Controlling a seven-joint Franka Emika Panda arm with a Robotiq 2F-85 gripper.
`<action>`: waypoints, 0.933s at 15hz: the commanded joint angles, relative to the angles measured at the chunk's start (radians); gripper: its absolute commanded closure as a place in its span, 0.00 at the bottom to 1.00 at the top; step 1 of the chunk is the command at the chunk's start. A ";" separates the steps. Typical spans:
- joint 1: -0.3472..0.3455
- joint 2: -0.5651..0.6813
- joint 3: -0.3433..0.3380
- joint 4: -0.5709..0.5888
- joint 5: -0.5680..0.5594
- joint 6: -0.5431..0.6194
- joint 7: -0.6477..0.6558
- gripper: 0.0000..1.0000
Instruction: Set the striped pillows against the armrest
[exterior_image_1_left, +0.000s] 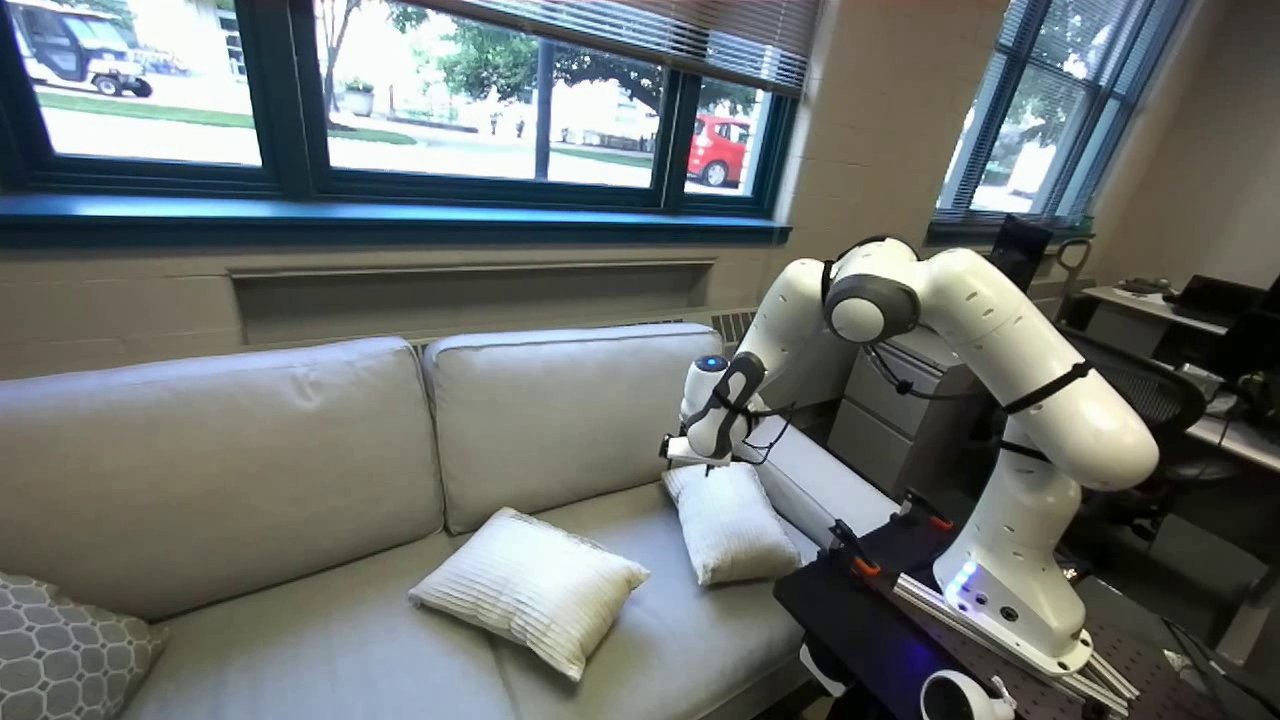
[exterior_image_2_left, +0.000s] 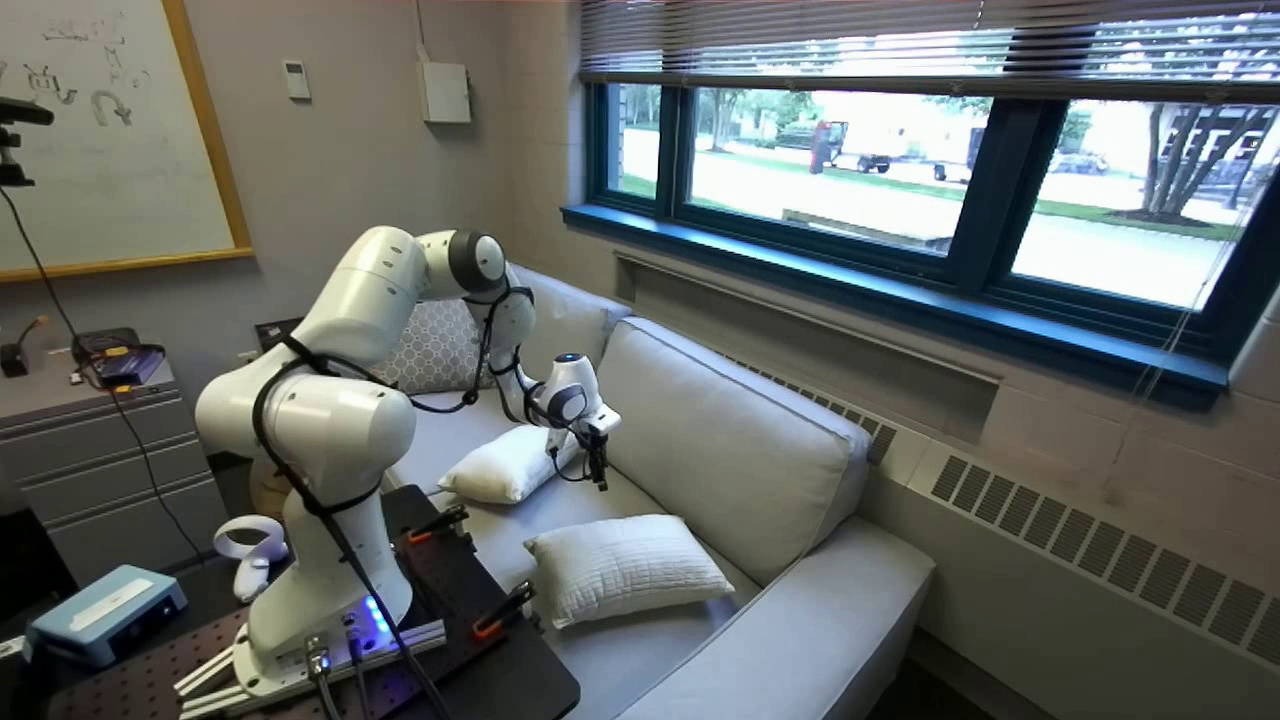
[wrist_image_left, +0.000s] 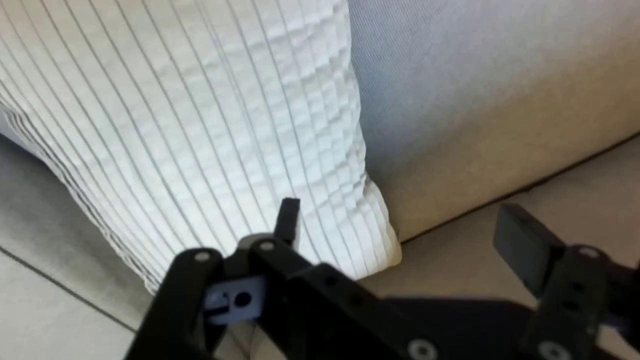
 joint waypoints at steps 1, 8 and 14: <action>-0.103 0.065 0.128 0.141 -0.049 -0.112 -0.040 0.00; -0.202 0.217 0.217 0.339 -0.140 -0.377 -0.048 0.00; -0.258 0.310 0.250 0.467 -0.196 -0.605 -0.060 0.00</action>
